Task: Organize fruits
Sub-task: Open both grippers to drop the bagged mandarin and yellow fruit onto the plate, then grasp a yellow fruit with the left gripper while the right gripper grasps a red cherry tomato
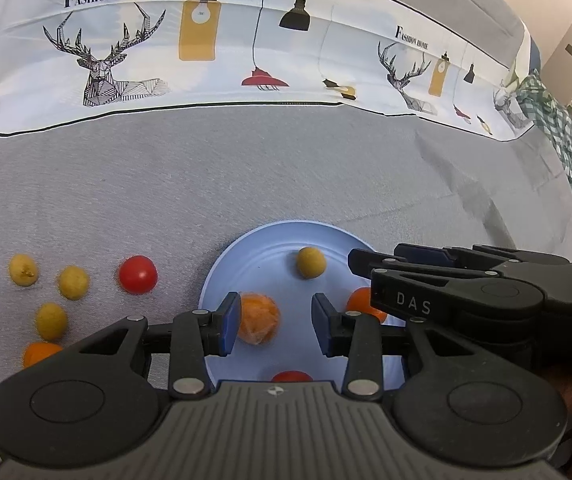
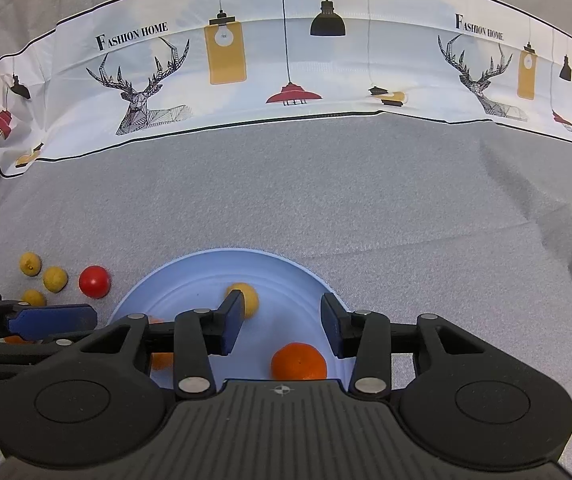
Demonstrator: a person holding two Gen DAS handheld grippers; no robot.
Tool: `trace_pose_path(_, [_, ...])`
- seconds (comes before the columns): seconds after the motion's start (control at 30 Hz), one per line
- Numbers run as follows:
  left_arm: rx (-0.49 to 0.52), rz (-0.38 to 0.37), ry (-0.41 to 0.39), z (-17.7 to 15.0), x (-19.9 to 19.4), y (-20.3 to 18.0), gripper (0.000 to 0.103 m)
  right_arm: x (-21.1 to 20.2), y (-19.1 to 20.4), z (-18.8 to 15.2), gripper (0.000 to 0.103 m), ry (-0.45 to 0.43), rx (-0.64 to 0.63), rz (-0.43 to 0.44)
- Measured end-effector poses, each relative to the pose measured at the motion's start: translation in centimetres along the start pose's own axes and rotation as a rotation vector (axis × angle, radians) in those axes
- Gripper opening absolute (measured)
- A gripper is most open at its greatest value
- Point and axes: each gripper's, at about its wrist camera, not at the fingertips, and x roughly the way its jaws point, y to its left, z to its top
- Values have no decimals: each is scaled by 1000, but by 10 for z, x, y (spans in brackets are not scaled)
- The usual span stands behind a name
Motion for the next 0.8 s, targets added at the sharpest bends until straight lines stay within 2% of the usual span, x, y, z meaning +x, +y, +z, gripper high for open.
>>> trace_pose_path(0.37, [-7, 8, -7, 2, -5, 6, 43, -1, 0, 1, 44, -9, 8, -7])
trace_pose_path(0.5, [-42, 19, -24, 6, -12, 18, 42, 0, 1, 2, 44, -12, 22, -7])
trace_pose_path(0.6, [-75, 15, -43, 10, -21, 27, 38, 0, 6, 3, 44, -15, 21, -3])
trace_pose_path(0.63, [-84, 24, -52, 12, -25, 31, 33, 0, 8, 4, 44, -17, 19, 0])
trace_pose_path(0.7, [-109, 37, -64, 14, -30, 39, 32, 1, 12, 5, 44, -19, 13, 4])
trace_pose_path(0.8, [-180, 53, -85, 18, -40, 58, 25, 2, 17, 7, 44, -21, 15, 13])
